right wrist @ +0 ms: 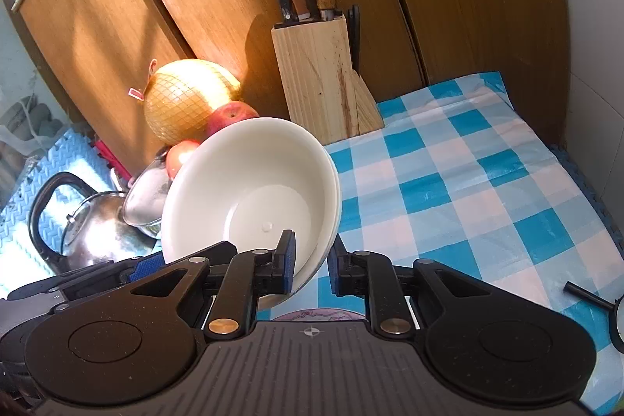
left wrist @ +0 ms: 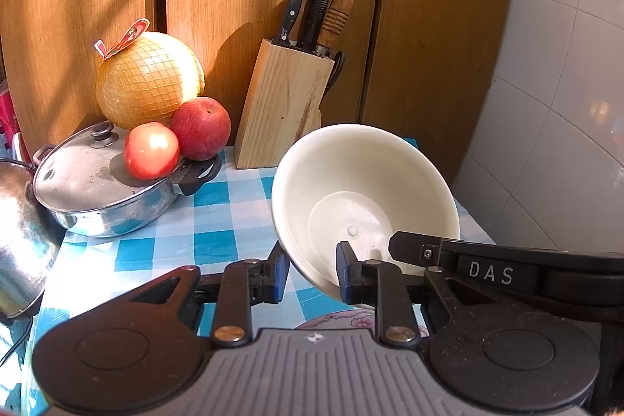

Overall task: Organize plates and bowls
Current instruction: 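Carry the cream bowls with both grippers onto the pink-flowered plate stack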

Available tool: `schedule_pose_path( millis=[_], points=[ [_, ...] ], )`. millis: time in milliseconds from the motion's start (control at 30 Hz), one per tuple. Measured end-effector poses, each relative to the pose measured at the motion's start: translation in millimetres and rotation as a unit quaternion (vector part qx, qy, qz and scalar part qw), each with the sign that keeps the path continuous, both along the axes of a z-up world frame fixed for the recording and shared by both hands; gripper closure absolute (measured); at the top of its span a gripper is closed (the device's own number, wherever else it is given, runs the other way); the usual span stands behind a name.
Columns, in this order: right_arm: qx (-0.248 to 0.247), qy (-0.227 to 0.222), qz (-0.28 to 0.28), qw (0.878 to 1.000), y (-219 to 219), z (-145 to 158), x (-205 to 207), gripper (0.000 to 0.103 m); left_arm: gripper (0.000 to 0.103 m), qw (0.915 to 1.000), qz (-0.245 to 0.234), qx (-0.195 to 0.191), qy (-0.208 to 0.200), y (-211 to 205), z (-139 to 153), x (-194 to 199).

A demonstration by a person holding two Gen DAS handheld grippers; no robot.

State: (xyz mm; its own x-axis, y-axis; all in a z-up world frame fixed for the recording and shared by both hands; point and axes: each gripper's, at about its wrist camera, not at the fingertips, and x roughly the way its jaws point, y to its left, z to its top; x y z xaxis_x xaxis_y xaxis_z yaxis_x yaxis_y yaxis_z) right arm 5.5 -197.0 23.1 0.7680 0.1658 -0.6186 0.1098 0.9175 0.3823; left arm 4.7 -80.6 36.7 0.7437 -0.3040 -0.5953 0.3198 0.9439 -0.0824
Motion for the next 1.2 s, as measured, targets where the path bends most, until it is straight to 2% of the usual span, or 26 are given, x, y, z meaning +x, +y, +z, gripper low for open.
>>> schedule_pose_path(
  millis=[200,533,1200],
  points=[
    [-0.009,-0.013,0.000,1.000,10,7,-37,0.078,0.085,0.9999,-0.014,0.005,0.002,0,1,-37],
    [-0.013,0.028,-0.015,0.999,16,-18,-93,0.077,0.084,0.9980,-0.043,0.015,0.044,-4,-27,-78],
    [-0.015,0.073,-0.020,0.997,30,-42,-125,0.076,0.084,0.9944,-0.056,0.018,0.088,4,-49,-96]
  ],
)
